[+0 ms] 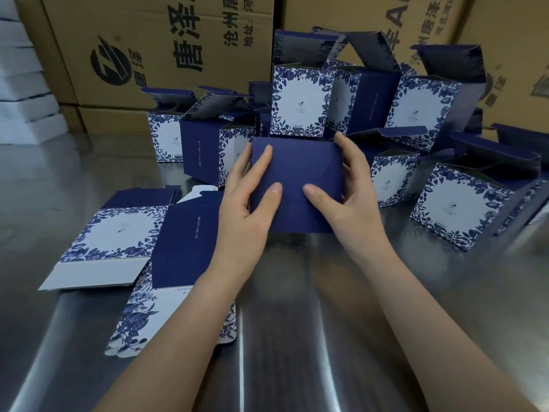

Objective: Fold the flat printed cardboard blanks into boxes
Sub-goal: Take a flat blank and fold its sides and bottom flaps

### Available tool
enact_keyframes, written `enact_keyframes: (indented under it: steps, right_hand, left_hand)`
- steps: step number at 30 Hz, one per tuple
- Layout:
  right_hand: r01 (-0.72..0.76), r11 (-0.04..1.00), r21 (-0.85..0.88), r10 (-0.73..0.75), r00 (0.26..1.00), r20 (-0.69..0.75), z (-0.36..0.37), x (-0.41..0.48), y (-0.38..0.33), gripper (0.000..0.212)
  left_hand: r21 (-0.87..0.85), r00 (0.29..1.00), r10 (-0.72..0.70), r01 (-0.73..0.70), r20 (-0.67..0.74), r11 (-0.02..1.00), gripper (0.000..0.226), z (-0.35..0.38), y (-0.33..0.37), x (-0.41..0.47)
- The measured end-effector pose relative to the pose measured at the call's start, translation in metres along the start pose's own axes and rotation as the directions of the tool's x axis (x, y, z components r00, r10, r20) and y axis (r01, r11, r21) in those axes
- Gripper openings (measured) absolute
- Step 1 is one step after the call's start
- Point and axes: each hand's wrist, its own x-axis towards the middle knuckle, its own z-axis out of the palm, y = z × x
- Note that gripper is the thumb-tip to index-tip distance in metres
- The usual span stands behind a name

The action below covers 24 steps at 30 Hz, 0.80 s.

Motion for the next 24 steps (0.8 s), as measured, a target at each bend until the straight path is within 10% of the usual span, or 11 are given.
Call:
enact_keyframes:
  steps: [5, 24]
  right_hand:
    - [0.007, 0.997, -0.072, -0.005, 0.999, 0.032, 0.0004, -0.0011, -0.0041, 0.098]
    - [0.134, 0.969, -0.207, -0.154, 0.985, -0.079, 0.0071, -0.0044, -0.0034, 0.069]
  left_hand:
    - [0.13, 0.996, 0.036, -0.025, -0.085, 0.991, 0.068, -0.0015, -0.0018, 0.0002]
    - [0.264, 0.958, 0.203, -0.147, -0.201, 0.953, 0.064, 0.001, -0.0004, -0.0006]
